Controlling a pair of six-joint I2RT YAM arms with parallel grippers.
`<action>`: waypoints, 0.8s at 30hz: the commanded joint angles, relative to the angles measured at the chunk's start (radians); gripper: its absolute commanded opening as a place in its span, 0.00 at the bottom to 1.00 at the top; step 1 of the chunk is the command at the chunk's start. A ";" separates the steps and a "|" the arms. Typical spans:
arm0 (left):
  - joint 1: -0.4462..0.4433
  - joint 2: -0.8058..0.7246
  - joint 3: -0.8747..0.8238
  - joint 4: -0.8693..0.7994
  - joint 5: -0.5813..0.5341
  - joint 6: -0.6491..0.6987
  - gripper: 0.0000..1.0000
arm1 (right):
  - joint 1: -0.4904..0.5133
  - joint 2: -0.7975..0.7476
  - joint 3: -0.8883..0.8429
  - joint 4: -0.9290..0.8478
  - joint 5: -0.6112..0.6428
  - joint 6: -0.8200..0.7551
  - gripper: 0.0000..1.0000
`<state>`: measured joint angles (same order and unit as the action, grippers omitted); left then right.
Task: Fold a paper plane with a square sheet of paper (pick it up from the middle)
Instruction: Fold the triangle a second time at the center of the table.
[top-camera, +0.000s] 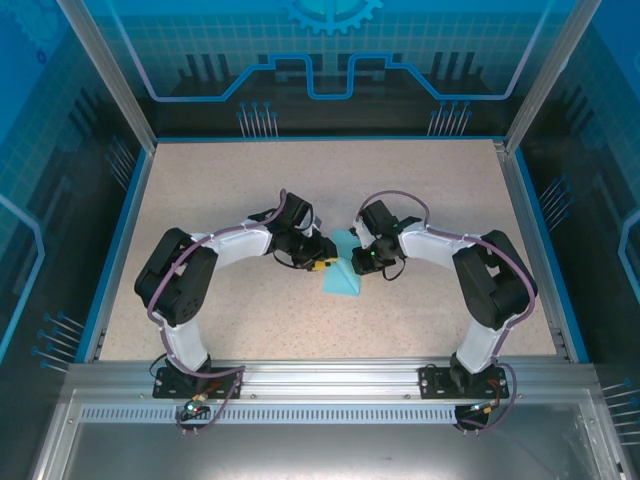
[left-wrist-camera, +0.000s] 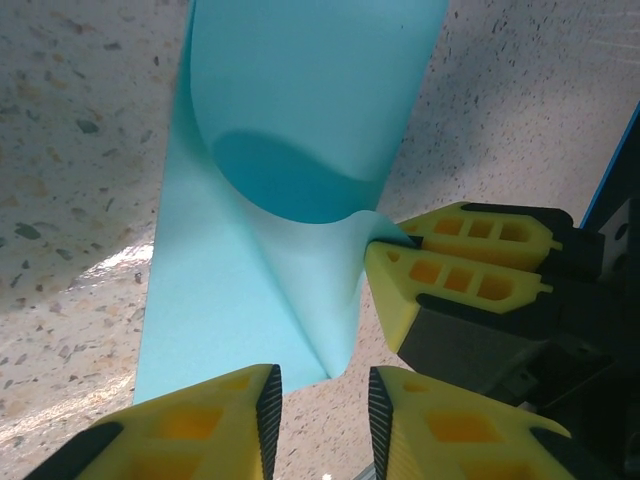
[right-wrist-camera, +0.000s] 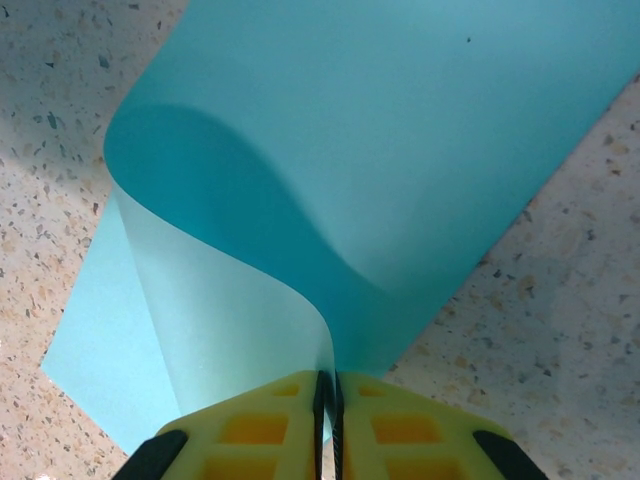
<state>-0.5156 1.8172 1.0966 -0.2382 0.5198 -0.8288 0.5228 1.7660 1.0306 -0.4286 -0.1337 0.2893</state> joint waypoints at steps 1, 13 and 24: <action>-0.006 0.012 -0.014 0.045 0.022 -0.038 0.29 | 0.003 0.013 0.010 -0.008 0.005 0.014 0.13; -0.010 0.043 -0.070 0.229 0.076 -0.172 0.18 | 0.004 0.024 0.002 -0.003 0.019 0.022 0.13; -0.028 0.088 -0.065 0.294 0.086 -0.217 0.16 | 0.004 0.030 0.002 0.000 0.024 0.023 0.13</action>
<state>-0.5289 1.8790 1.0367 0.0185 0.5743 -1.0172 0.5228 1.7744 1.0306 -0.4267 -0.1146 0.2989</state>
